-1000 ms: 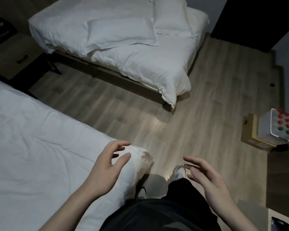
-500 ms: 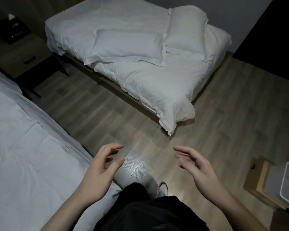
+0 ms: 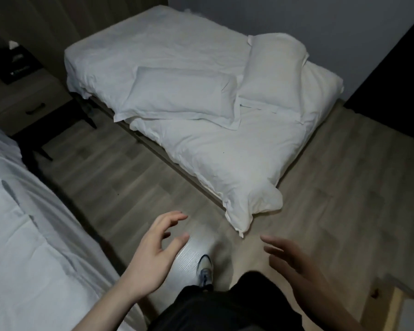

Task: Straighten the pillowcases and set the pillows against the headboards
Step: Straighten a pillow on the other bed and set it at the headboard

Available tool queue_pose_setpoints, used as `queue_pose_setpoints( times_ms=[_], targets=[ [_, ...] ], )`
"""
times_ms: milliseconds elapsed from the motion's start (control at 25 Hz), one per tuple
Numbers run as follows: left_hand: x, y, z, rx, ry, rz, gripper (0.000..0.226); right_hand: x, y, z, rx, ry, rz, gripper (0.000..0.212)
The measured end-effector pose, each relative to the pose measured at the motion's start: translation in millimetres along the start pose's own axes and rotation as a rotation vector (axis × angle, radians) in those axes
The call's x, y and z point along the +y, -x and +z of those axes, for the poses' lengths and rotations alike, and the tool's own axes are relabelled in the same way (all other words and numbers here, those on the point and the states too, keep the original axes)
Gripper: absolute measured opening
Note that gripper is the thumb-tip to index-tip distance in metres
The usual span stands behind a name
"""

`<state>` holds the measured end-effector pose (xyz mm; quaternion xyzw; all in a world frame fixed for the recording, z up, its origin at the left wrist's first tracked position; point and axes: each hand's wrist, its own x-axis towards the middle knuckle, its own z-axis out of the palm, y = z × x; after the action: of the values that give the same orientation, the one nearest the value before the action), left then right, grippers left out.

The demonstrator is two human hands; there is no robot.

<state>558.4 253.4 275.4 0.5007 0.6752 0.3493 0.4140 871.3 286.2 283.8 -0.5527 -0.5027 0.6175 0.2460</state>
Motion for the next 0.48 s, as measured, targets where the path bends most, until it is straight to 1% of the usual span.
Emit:
queue_pose_setpoints(
  times_ms=[40,120,200,280,360,400,440,480],
  targets=[
    [2.9,-24.1,2.4,-0.019,-0.029,0.023,0.043,-4.9,-14.8,-8.2,0.012,-0.006,-0.013,0.039],
    [15.0,-61.1,6.0,-0.049,-0.047,0.013,0.045,-8.8,-43.6,-20.5,0.01,-0.015,-0.001,0.03],
    [27.3,-90.0,9.3,-0.045,-0.032,0.036,0.045,-24.0,-73.9,-26.8,-0.005,0.008,-0.013,0.037],
    [31.6,-115.9,16.2,-0.022,-0.052,0.028,0.045,-36.8,-110.1,-39.9,-0.035,0.033,-0.016,0.028],
    [34.3,-130.4,21.8,0.05,-0.04,-0.043,0.046,-58.0,-148.1,-52.5,-0.114,0.051,-0.007,0.051],
    [34.5,-135.7,23.6,0.087,-0.021,-0.06,0.046,-63.5,-168.4,-57.0,-0.124,0.071,0.002,0.042],
    [36.8,-142.2,24.9,0.119,-0.015,-0.079,0.046,-73.3,-189.5,-60.1,-0.155,0.077,-0.002,0.025],
    [37.9,-145.8,25.0,0.147,-0.008,-0.101,0.046,-81.1,-206.8,-61.6,-0.19,0.105,-0.008,0.026]
  ],
)
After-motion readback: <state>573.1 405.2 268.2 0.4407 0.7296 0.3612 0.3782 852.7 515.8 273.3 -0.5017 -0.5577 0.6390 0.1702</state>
